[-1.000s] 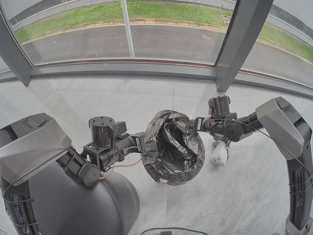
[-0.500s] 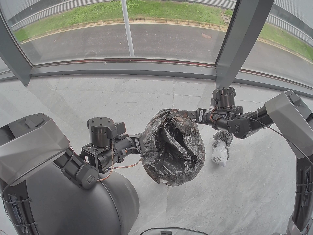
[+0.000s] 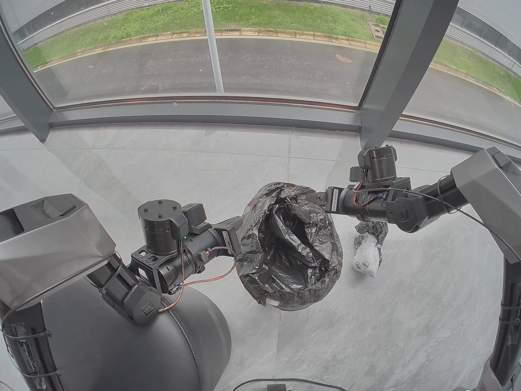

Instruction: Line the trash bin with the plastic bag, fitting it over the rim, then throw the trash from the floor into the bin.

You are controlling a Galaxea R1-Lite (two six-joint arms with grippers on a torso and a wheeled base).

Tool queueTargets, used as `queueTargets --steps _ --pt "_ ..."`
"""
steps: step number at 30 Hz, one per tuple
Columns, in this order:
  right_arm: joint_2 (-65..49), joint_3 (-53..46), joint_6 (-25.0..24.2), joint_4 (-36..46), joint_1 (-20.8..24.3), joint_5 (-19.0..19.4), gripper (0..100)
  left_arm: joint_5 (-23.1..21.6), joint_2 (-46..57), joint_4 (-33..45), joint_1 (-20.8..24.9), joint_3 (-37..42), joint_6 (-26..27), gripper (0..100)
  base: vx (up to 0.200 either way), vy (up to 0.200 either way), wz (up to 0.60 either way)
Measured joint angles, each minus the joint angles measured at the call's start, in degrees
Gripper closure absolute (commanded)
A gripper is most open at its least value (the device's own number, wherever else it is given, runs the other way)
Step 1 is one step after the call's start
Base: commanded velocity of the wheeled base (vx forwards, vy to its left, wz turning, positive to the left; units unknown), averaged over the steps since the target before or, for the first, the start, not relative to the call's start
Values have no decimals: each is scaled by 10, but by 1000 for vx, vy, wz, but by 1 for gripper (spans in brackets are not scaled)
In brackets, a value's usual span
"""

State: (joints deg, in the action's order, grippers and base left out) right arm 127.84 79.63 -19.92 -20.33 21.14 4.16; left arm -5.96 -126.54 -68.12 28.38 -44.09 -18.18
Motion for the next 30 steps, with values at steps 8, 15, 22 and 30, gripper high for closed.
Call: queueTargets --steps 8,15,22,30 --pt "-37 -29 -23 70 14 54 0 0 1 -2 8 1 0 100 0 0 0" --pt "-51 -11 -26 61 30 53 0 1 0 -2 9 1 0 100 86 0 0" --pt "-53 -6 -27 61 43 52 0 2 -2 -4 10 1 3 100 200 0 0" --pt "-55 -7 -51 62 67 55 0 2 -3 -4 11 1 4 100 100 0 0"
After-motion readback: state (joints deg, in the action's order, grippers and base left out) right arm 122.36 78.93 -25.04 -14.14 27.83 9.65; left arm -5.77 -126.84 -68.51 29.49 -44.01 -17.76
